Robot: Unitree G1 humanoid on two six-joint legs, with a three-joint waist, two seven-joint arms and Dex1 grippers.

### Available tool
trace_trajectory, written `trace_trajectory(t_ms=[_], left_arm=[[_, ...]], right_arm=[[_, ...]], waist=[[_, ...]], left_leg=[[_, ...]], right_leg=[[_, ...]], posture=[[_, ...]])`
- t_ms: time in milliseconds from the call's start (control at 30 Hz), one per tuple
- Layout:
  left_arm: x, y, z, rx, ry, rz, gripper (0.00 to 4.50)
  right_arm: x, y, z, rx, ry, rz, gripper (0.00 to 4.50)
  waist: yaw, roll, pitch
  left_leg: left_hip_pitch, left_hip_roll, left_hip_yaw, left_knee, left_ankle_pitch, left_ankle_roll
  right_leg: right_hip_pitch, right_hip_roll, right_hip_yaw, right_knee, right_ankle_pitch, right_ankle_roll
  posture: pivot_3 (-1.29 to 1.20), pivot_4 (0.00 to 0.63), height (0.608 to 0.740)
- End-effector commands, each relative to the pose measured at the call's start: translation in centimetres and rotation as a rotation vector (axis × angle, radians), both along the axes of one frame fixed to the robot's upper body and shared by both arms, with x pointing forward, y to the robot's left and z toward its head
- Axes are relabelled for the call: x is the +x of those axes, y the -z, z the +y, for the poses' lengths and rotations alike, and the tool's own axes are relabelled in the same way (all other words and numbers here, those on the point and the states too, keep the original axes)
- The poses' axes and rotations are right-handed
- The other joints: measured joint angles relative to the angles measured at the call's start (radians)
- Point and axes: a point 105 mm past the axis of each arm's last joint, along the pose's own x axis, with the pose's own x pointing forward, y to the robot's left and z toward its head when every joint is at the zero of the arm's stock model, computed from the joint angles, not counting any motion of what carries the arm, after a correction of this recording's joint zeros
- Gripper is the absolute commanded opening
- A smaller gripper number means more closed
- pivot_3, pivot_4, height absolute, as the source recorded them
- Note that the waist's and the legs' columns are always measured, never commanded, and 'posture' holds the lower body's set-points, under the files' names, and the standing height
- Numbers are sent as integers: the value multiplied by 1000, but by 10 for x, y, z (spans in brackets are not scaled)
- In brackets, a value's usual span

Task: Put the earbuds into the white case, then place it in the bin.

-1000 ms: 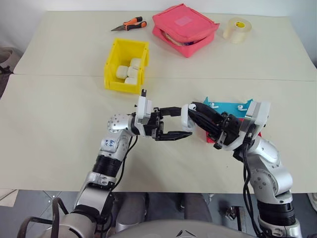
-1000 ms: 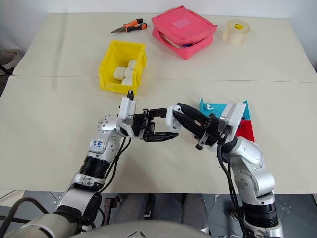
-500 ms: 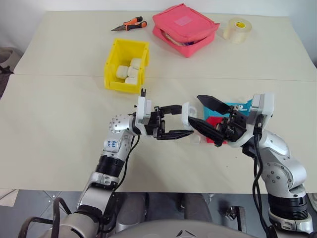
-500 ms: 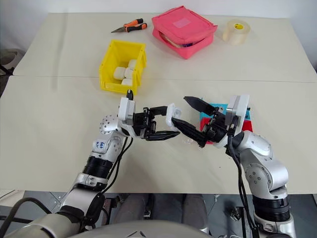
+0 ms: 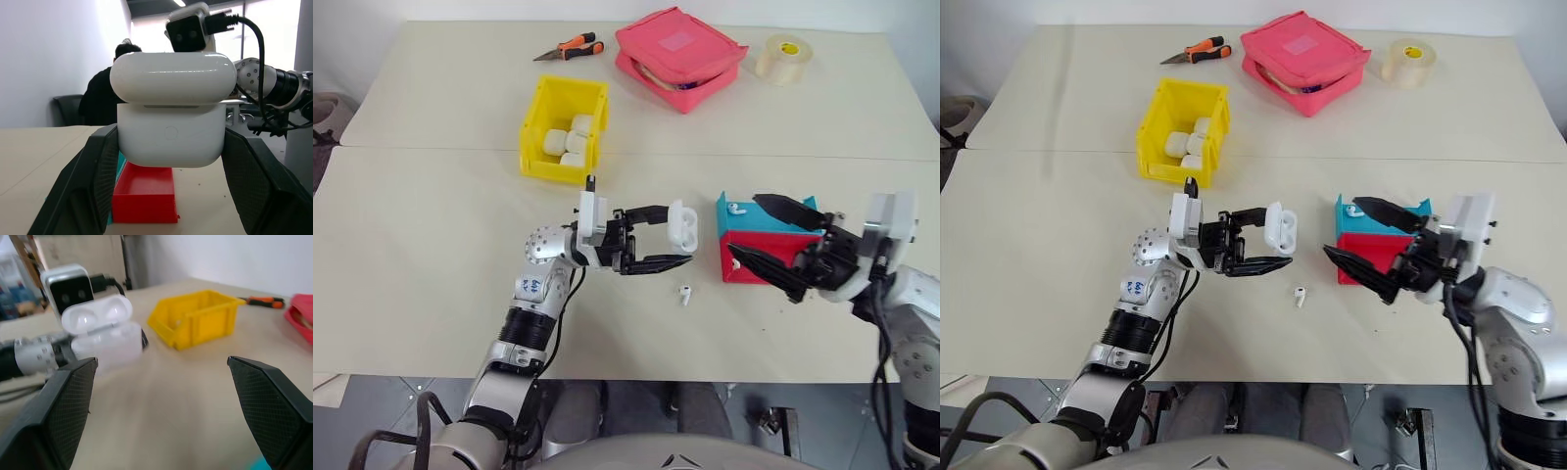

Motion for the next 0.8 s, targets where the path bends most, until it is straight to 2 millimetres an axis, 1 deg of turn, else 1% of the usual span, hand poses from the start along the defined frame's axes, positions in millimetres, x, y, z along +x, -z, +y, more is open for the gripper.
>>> trace_trajectory(t_ms=[33, 100, 200, 233, 400, 467, 567, 633, 700, 800], left_arm=[[-4, -6, 4, -17, -12, -44, 2771], [-4, -6, 5, -17, -18, -44, 2771], [-4, -5, 6, -15, -26, -45, 2771], [-4, -4, 7, -14, -28, -46, 2771], [-4, -4, 7, -12, -40, -45, 2771], [-3, -4, 7, -11, -45, -45, 2771], [-3, -5, 7, -10, -53, -44, 2771], [-4, -5, 7, -10, -56, -42, 2771], [-5, -5, 7, -12, -58, -40, 2771], [-7, -5, 8, -16, -53, -36, 2771]], right_arm=[[-12, -2, -27, -131, 40, -32, 4449], [-15, 7, -45, -213, 79, -5, 4449], [-27, 28, -81, -368, 120, 79, 4449], [-29, 31, -88, -391, 131, 91, 4449], [-22, 34, -102, -429, 186, 82, 4449], [-19, 36, -98, -457, 158, 95, 4449], [-7, 29, -80, -462, 121, 141, 4449], [-2, 30, -69, -531, 90, 199, 4449], [2, 32, -63, -592, 79, 249, 4449], [7, 31, -46, -658, 2, 289, 4449]], waist=[[0, 0, 0], [2, 0, 0], [3, 0, 0], [4, 0, 0], [-4, 0, 0], [-3, 0, 0], [-3, 0, 0], [-2, 1, 0], [-1, 2, 1], [1, 1, 1]], left_leg=[[0, 0, 0, 0, 0, 0], [0, 0, 0, 0, 0, 1], [1, 0, 0, 0, -1, 1], [1, 0, 0, 0, -1, 2], [2, 1, 0, 0, -1, 1], [2, 2, 0, 0, -1, 1], [3, 2, -1, 0, -1, 1], [3, 2, -3, 1, -1, 1], [2, 2, -5, 1, -1, 1], [1, 2, -8, 1, -1, 0]], right_leg=[[0, 0, 0, 0, 0, 0], [1, 0, 0, 0, 0, 0], [2, 0, 0, -1, 0, 0], [2, 0, 0, -1, 0, 0], [2, 0, 0, -2, 0, 0], [2, 0, 0, -1, 0, 0], [2, 0, 1, -2, 0, 1], [2, 0, 1, -1, 0, 1], [2, 0, 1, -2, 0, 1], [2, 0, 1, -2, 0, 1]], posture=[[0, 150, 740], [0, 150, 740], [0, 150, 740], [0, 150, 740], [0, 150, 740], [0, 150, 740], [0, 150, 740], [0, 150, 740], [0, 150, 740], [0, 150, 740]])
